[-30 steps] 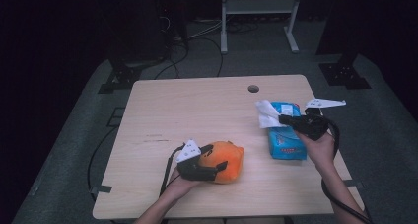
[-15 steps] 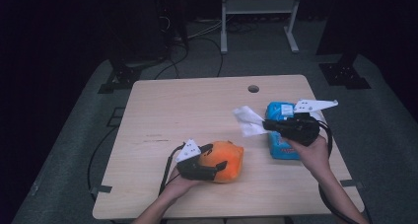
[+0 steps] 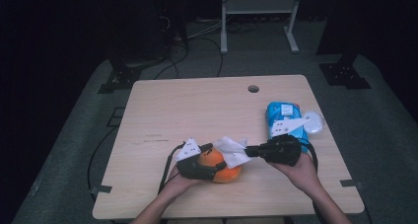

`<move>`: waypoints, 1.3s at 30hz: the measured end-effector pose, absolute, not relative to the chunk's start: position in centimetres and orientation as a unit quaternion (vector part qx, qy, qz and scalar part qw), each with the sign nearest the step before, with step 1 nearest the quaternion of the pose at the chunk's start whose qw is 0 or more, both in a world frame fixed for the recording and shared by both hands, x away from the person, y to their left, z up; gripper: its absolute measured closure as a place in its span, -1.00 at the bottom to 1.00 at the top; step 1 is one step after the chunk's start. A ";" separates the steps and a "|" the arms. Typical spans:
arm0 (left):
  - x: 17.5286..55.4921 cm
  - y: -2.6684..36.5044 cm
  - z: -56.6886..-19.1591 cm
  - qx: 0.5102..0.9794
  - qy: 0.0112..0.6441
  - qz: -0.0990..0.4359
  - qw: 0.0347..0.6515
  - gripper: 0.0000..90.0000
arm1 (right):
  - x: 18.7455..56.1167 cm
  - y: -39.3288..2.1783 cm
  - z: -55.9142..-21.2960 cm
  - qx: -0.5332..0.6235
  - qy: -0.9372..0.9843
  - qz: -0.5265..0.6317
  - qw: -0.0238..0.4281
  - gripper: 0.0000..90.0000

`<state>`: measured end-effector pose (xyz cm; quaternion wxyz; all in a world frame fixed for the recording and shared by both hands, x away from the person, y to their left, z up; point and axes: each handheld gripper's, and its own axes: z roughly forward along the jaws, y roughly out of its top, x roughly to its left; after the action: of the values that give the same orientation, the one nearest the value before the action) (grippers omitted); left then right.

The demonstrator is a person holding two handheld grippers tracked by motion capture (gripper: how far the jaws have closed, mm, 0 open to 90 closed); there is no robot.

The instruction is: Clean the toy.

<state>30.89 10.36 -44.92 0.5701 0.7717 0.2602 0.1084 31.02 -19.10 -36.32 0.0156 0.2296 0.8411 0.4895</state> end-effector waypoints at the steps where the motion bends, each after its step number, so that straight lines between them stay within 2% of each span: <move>1: 30.9 10.4 -44.9 0.773 0.257 0.109 0.569 -0.62 | 31.2 -18.8 -36.7 0.230 0.844 0.485 0.013 0.93; 9: 30.7 10.3 -44.8 0.784 0.236 0.115 0.562 -0.55 | 32.5 -16.6 -39.3 0.238 0.846 0.478 -0.011 0.89; 15: 30.5 10.1 -44.8 0.790 0.231 0.122 0.555 -0.54 | 32.9 -14.0 -40.2 0.226 0.851 0.473 -0.003 0.56; 17: 30.5 10.2 -44.9 0.788 0.234 0.119 0.556 -0.54 | 32.8 -13.6 -40.4 0.220 0.855 0.469 0.014 0.57; 23: 30.6 10.1 -44.9 0.790 0.226 0.118 0.558 -0.56 | 33.0 -15.0 -41.1 0.232 0.844 0.483 0.018 0.89; 30: 30.7 10.9 -44.3 0.787 0.224 0.111 0.564 -0.57 | 32.8 -18.0 -42.3 0.267 0.843 0.466 0.031 0.91; 34: 31.2 12.2 -43.6 0.776 0.246 0.114 0.569 -0.62 | 32.8 -19.0 -42.5 0.276 0.847 0.452 0.045 0.91; 39: 31.3 13.0 -43.9 0.789 0.249 0.099 0.554 -0.31 | 32.6 -19.1 -41.8 0.272 0.859 0.427 0.080 0.91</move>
<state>31.27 12.98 -43.94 0.5536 0.7887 0.2486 0.0987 32.60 -19.05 -41.81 0.0795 0.2716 0.8589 0.4268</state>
